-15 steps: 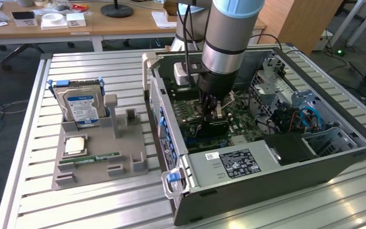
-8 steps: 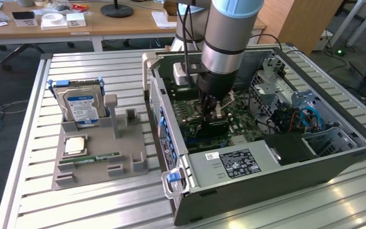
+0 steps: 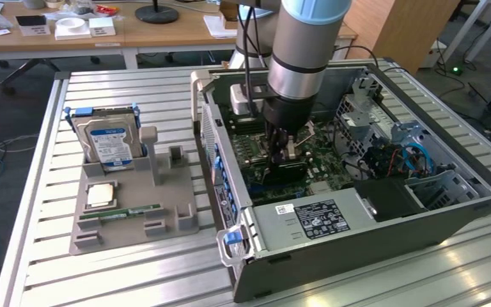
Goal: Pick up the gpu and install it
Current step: 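Press down on the gpu until it lock into place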
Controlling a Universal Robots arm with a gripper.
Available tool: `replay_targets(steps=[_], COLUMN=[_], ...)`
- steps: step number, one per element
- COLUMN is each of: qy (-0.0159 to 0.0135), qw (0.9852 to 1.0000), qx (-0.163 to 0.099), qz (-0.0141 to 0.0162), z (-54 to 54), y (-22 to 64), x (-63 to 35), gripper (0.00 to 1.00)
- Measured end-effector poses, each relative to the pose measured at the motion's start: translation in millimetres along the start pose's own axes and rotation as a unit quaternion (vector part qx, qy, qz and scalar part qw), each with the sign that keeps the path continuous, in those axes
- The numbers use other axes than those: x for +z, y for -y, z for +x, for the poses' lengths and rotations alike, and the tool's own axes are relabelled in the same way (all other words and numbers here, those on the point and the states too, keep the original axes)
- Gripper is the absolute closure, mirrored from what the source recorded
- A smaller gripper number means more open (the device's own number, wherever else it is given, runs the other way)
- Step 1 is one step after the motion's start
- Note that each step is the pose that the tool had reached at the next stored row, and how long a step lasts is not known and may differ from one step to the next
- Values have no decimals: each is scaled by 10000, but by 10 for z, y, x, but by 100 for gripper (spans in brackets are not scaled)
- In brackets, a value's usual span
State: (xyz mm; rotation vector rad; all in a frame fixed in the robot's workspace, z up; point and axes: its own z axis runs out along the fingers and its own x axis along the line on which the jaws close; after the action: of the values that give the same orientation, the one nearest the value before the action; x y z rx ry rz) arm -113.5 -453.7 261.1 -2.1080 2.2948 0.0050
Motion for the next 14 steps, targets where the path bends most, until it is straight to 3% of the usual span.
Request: replay_targets(steps=[14], qy=[-1], qw=[10000], qx=[0], qz=[-1], z=[-8], y=[-7], x=[13], gripper=[89])
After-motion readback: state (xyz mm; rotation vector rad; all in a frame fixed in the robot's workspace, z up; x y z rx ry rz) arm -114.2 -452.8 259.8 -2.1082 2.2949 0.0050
